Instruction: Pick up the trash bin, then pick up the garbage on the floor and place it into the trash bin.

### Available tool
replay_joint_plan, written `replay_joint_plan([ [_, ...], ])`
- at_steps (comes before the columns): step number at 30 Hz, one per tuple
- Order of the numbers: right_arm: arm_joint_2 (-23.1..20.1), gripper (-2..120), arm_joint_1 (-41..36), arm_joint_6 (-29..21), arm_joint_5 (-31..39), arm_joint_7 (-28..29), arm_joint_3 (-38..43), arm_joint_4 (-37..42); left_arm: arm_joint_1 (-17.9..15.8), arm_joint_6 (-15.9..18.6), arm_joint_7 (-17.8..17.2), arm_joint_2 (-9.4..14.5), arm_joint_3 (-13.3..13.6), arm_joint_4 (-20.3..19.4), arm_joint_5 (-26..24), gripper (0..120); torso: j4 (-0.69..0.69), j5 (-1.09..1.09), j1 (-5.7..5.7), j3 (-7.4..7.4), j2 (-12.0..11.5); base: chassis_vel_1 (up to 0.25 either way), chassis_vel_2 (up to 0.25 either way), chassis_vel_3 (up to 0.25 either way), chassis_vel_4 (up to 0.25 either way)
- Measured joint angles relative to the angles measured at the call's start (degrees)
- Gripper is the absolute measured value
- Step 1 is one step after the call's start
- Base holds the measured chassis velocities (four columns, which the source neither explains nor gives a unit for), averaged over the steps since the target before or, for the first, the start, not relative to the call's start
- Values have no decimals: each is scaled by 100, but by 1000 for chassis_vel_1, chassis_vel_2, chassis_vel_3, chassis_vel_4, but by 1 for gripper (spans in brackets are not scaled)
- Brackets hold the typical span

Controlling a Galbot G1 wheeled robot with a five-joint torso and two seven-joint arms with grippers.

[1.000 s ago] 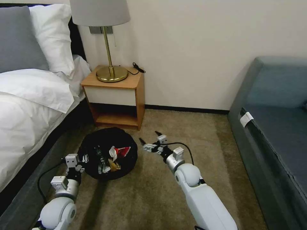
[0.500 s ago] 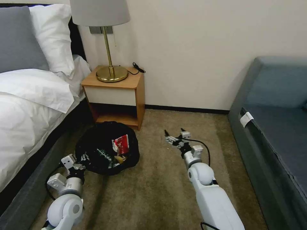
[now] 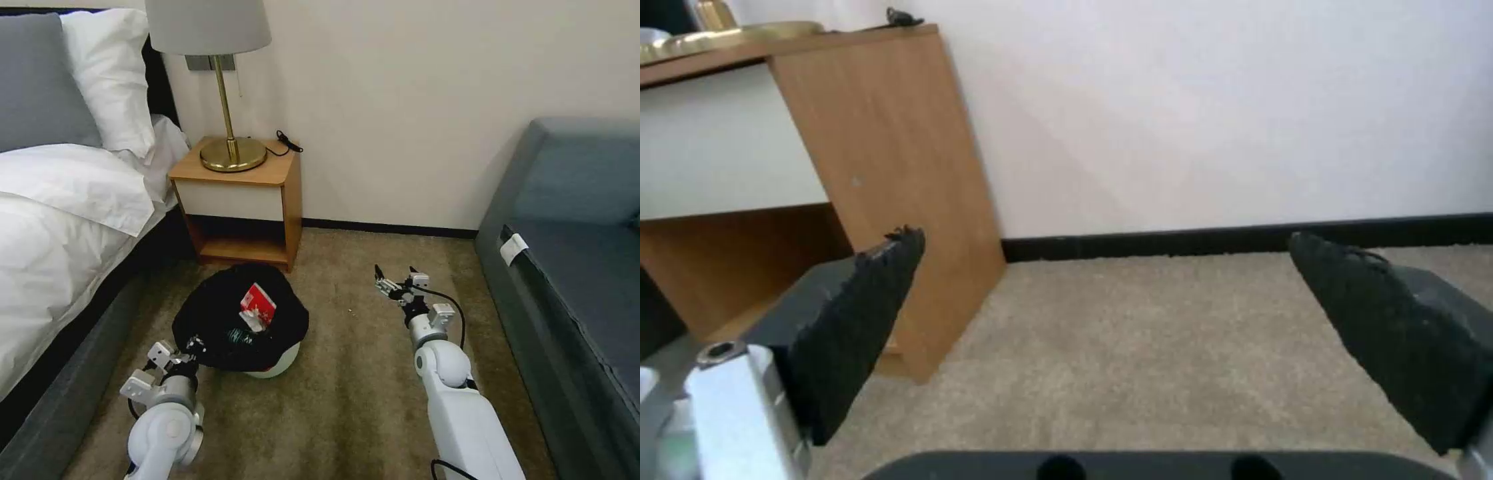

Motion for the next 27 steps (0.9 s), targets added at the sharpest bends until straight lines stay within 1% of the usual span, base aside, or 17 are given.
replay_joint_plan([
  [2, -3, 100, -16, 50, 1, -30, 23, -15, -13, 109, -8, -16, 28, 75, 47, 3, 0, 0, 0, 0, 0, 0, 0, 0, 0],
  [7, -11, 100, -34, 82, 5, -58, 47, -15, -15, 225, -8, -50, 70, 88, 80, 3, 1, 1, 0, 0, 0, 0, 0, 0, 0],
  [9, -16, 100, -44, 91, 6, -69, 58, -15, -8, 285, -3, -54, 91, 61, 87, 10, 0, 1, 0, 0, 0, 0, 0, 0, 0],
  [10, -18, 100, -56, 100, 7, -79, 59, -15, -1, 332, 3, -54, 99, 43, 101, 16, 0, -2, 0, 0, 0, 0, 0, 0, 0],
  [11, -18, 100, -56, 100, 7, -79, 59, -15, -1, 332, 3, -54, 99, 43, 101, 16, 0, -2, 0, 0, 0, 0, 0, 0, 0],
  [13, -22, 100, -82, 121, 8, -101, 61, -8, 15, 357, 3, -37, 99, 21, 137, 23, 0, -1, 0, 0, 0, 0, 0, 0, 0],
  [14, -22, 100, -94, 134, 10, -122, 62, 2, 34, 377, 5, -20, 99, -2, 182, 30, 0, -2, 0, 0, 0, 0, 0, 0, 0],
  [15, -22, 100, -94, 134, 10, -122, 62, 2, 34, 377, 5, -20, 99, -2, 182, 30, 0, -2, 0, 0, 0, 0, 0, 0, 0],
  [17, -16, 100, -109, 150, 25, -136, 63, 20, 74, 397, 8, 14, 95, -43, 266, 38, 0, -1, 0, 0, 0, 0, 0, 0, 0],
  [18, -16, 100, -109, 150, 25, -136, 63, 20, 74, 397, 8, 14, 95, -43, 266, 38, 0, -1, 0, 0, 0, 0, 0, 0, 0],
  [19, -9, 100, -122, 196, 42, -136, 59, 26, 110, 403, 9, 45, 87, -71, 344, 47, 0, -2, 0, 0, 0, 0, 0, 0, 0],
  [20, 1, 100, -130, 225, 42, -136, 55, 28, 133, 405, 9, 67, 78, -92, 392, 52, 0, -2, 0, 0, 0, 0, 0, 0, 0],
  [22, 5, 100, -133, 234, 41, -136, 54, 30, 140, 405, 9, 75, 75, -101, 409, 53, 0, -1, 0, 0, 0, 0, 0, 0, 0],
  [23, 19, 100, -149, 266, 25, -136, 52, 32, 176, 407, 11, 105, 62, -132, 495, 61, 0, -2, 0, 0, 0, 0, 0, 0, 0],
  [24, 28, 100, -163, 286, 6, -136, 52, 40, 210, 407, 42, 130, 50, -157, 620, 65, 0, -2, 0, 0, 0, 0, 0, 0, 0],
  [25, 28, 100, -163, 286, 6, -136, 52, 40, 210, 407, 42, 130, 50, -157, 620, 65, 0, -2, 0, 0, 0, 0, 0, 0, 0],
  [27, 46, 100, -196, 302, -37, -130, 51, 61, 271, 402, 124, 184, 33, -198, 917, 74, 0, -1, 0, 0, 0, 0, 0, 0, 0],
])
